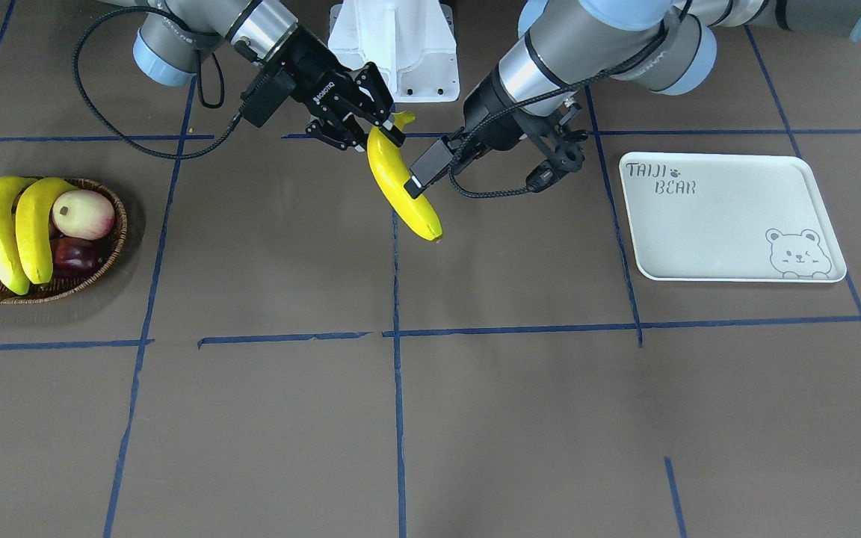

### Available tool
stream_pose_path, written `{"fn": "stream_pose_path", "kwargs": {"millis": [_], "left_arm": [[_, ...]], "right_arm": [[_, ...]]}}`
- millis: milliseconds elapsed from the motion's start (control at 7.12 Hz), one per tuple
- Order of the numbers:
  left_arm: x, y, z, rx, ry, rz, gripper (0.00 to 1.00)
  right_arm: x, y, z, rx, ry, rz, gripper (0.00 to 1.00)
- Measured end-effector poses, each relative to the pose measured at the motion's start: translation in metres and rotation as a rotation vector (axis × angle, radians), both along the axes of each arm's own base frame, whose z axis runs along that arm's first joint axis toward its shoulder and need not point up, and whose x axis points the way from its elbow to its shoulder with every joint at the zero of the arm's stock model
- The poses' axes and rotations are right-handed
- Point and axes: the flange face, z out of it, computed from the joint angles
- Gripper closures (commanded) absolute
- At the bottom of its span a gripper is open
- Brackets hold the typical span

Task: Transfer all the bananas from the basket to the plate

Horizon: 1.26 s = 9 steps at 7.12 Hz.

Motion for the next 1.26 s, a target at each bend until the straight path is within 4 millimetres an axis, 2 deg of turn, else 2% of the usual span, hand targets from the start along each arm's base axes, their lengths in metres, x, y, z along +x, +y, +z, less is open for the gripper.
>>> {"fn": "stream_pose_path", "kwargs": {"millis": [281,843,983,1123,1264], "left_arm": [[0.021,0.013,0.0,-0.004,-0.009,0.002,0.05],[0.03,0.019,-0.002,-0.034,-0.007,-0.01,0.61],[0.03,0.019,-0.003,-0.036,-0.006,-0.011,0.82],[0.03,0.019,-0.003,-0.036,-0.006,-0.011,1.0],[0.03,0.019,-0.003,-0.036,-0.005,-0.01,1.0]], "right_arm": [[-0.002,0.003,-0.004,0.003,-0.007,0.004,0.98],[-0.006,0.01,-0.007,0.04,0.002,-0.003,0.96],[-0.008,0.013,-0.007,0.064,0.012,-0.002,0.92],[-0.009,0.015,-0.007,0.08,0.019,-0.002,0.53],[-0.009,0.017,-0.008,0.092,0.021,-0.006,0.01]]}}
